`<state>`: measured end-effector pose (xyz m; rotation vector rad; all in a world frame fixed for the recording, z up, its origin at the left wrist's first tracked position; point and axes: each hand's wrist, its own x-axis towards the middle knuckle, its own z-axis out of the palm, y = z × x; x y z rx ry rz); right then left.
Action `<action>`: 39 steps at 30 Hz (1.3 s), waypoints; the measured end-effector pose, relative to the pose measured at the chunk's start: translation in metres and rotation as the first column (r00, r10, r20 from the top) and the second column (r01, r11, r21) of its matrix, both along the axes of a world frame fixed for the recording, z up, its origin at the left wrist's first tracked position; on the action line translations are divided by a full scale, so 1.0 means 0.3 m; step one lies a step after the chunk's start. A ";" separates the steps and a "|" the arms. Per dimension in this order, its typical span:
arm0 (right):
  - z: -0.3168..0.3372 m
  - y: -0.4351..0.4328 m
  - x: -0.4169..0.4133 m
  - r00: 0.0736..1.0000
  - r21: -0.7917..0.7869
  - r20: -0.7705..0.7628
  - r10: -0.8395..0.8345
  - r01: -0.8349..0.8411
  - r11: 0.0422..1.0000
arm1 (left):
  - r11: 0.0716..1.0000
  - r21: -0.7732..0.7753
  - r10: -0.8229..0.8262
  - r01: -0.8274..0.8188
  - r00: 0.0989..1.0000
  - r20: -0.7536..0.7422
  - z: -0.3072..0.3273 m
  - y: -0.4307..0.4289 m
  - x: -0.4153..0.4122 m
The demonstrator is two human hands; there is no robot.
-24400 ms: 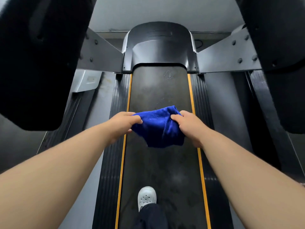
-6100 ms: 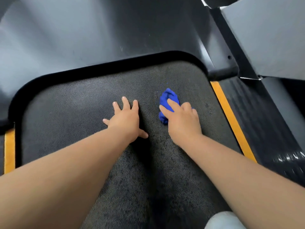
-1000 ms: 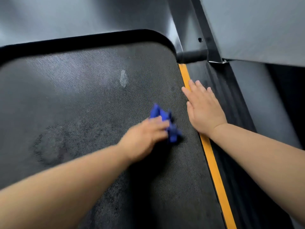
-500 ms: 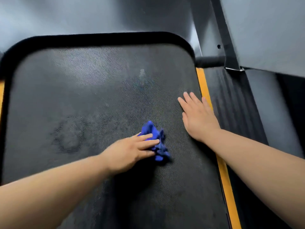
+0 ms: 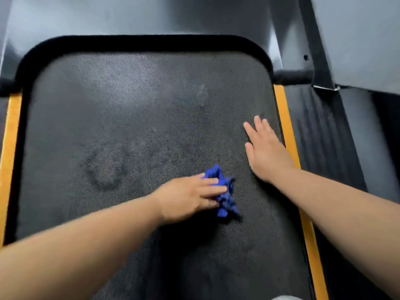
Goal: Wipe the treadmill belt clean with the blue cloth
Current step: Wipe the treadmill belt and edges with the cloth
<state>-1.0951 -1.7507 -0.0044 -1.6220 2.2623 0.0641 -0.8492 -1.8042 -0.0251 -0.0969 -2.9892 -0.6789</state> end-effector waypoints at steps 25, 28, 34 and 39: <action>-0.020 -0.076 0.352 0.636 -0.184 0.149 0.757 -0.735 0.653 | 0.195 -0.279 0.930 -0.940 0.087 0.358 0.093 -0.093 0.532; 0.009 -0.222 0.351 0.749 -0.179 0.183 0.637 -0.612 0.770 | 0.120 -0.326 0.894 -0.938 -0.041 0.446 0.077 -0.005 0.581; 0.006 -0.080 0.406 0.595 -0.189 0.190 0.781 -0.759 0.623 | 0.159 -0.331 0.800 -0.930 -0.076 0.596 0.090 0.057 0.580; -0.037 -0.073 0.388 0.573 -0.307 0.211 0.792 -0.731 0.610 | 0.190 -0.347 0.789 -0.918 -0.068 0.611 0.085 0.063 0.582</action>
